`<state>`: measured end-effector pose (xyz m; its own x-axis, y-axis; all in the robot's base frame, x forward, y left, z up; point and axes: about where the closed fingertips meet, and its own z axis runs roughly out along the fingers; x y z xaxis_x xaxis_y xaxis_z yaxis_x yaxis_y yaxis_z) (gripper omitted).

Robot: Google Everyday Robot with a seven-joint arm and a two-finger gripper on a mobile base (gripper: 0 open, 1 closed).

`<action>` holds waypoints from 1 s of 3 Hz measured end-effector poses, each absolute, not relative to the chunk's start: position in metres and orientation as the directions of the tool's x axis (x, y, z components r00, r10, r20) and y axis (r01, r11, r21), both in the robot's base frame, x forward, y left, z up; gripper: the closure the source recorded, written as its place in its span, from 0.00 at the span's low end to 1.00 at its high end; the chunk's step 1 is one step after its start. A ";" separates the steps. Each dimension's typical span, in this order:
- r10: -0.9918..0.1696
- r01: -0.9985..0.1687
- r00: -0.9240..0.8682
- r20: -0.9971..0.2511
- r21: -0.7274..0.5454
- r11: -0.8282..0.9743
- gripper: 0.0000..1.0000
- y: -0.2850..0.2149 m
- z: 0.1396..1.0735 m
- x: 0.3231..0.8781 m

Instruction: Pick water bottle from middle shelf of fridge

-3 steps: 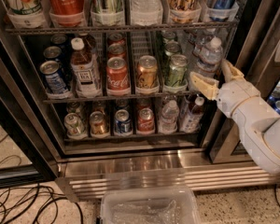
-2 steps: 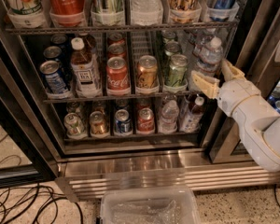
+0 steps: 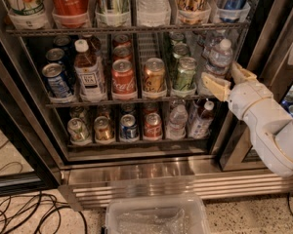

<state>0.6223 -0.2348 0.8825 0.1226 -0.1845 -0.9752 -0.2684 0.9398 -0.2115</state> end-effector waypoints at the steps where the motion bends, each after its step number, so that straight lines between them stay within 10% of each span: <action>1: -0.189 -0.252 0.124 -0.974 -0.215 0.943 0.32 -0.238 0.883 0.626; 3: -0.201 -0.213 0.126 -0.971 -0.224 0.951 0.32 -0.243 0.883 0.629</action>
Offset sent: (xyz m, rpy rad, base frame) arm 0.0082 -0.0190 0.0020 -0.0147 -0.0175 -0.0824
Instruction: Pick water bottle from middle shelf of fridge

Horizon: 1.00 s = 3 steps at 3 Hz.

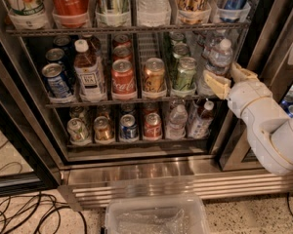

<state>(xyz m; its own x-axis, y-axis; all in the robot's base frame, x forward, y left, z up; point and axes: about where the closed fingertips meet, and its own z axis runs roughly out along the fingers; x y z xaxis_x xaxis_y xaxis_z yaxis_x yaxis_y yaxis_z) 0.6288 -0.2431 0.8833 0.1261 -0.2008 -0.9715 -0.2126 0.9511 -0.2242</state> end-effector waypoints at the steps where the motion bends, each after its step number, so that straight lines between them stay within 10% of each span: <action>1: -0.204 -0.182 0.130 -0.970 -0.225 0.957 0.31 -0.247 0.882 0.629; 3: -0.203 -0.153 0.135 -0.970 -0.223 0.963 0.31 -0.247 0.882 0.632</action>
Offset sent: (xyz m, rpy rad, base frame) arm 0.0038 -0.0134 -0.0057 0.0128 -0.0272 -0.0986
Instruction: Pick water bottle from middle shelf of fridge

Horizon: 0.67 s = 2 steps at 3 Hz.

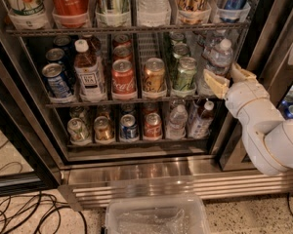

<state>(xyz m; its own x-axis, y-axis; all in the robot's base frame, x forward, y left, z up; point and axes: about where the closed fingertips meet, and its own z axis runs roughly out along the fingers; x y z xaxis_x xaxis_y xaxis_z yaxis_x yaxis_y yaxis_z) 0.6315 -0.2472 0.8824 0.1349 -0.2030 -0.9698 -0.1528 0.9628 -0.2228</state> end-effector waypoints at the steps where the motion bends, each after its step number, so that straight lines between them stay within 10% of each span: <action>1: -0.204 -0.149 0.136 -0.970 -0.223 0.963 0.31 -0.244 0.883 0.632; 2: -0.211 -0.126 0.144 -0.967 -0.230 0.965 0.31 -0.243 0.885 0.638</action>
Offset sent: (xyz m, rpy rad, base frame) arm 0.0159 0.0030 0.0067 -0.0149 -0.0365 -0.0671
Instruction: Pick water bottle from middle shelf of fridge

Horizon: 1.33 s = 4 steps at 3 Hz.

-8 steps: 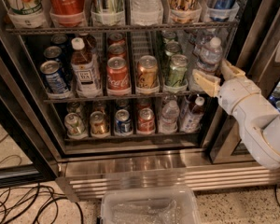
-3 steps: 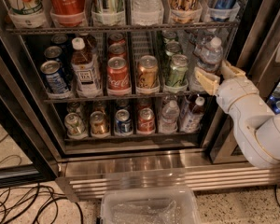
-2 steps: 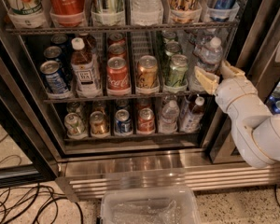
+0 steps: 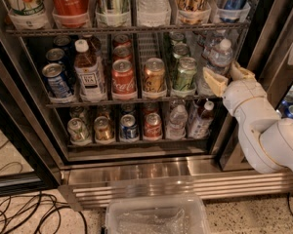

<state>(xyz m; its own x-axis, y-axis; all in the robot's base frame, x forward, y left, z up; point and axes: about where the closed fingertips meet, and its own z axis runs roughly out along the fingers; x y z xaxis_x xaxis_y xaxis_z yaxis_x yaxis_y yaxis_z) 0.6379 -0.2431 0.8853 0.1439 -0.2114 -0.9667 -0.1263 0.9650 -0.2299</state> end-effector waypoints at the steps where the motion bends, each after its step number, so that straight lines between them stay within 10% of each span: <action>1: -0.211 -0.126 0.144 -0.967 -0.230 0.965 0.31 -0.242 0.885 0.636; 4: -0.222 -0.096 0.142 -0.965 -0.236 0.967 0.28 -0.239 0.887 0.637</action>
Offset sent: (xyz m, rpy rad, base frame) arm 0.0147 0.0029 0.0039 -0.0176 -0.0171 -0.0777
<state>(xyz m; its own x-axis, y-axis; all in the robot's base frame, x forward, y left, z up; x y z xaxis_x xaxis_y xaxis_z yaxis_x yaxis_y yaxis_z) 0.6365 -0.2393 0.8866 0.1417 -0.2216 -0.9648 -0.0957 0.9670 -0.2361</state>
